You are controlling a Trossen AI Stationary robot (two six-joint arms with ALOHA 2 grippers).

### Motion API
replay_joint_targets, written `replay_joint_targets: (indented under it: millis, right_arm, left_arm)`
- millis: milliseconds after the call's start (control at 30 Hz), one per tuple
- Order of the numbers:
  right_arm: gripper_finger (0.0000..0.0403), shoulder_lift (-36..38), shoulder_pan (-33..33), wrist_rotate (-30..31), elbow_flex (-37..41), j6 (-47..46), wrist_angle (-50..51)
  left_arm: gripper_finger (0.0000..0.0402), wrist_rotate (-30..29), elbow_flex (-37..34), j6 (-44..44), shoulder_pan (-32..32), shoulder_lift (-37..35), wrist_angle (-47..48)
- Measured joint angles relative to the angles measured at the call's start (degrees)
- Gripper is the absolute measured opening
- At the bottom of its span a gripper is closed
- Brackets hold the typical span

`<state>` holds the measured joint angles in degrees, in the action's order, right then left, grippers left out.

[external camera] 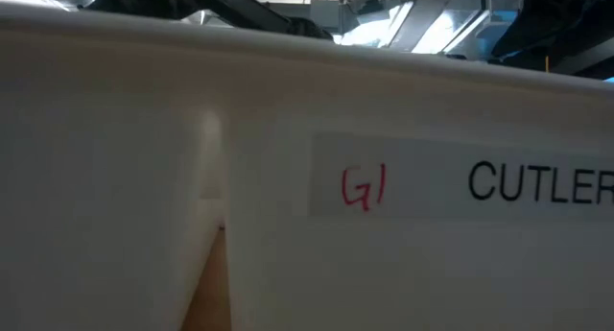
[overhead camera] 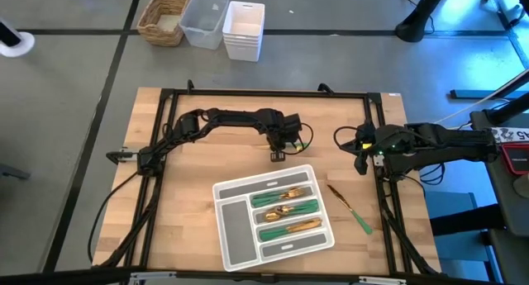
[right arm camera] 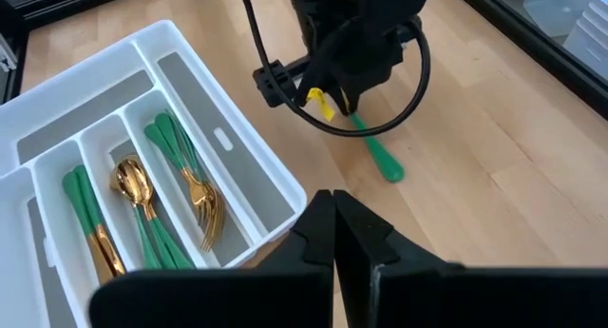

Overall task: Sort silverware
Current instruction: Put the green knife into the white silverware tray

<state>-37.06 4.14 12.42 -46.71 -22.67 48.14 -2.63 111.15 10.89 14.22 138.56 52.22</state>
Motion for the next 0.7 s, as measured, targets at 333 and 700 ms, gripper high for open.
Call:
replay_joint_targets:
  millis: [333,700]
  right_arm:
    - [0.0001,0.0,0.0,0.0,0.0,0.0,0.0]
    - [0.0001,0.0,0.0,0.0,0.0,0.0,0.0]
  left_arm:
    - [0.0025,0.0,3.3,-1.9,0.0,0.2,10.3]
    - [0.0067,0.1,4.2,-1.9,0.0,0.3,10.6]
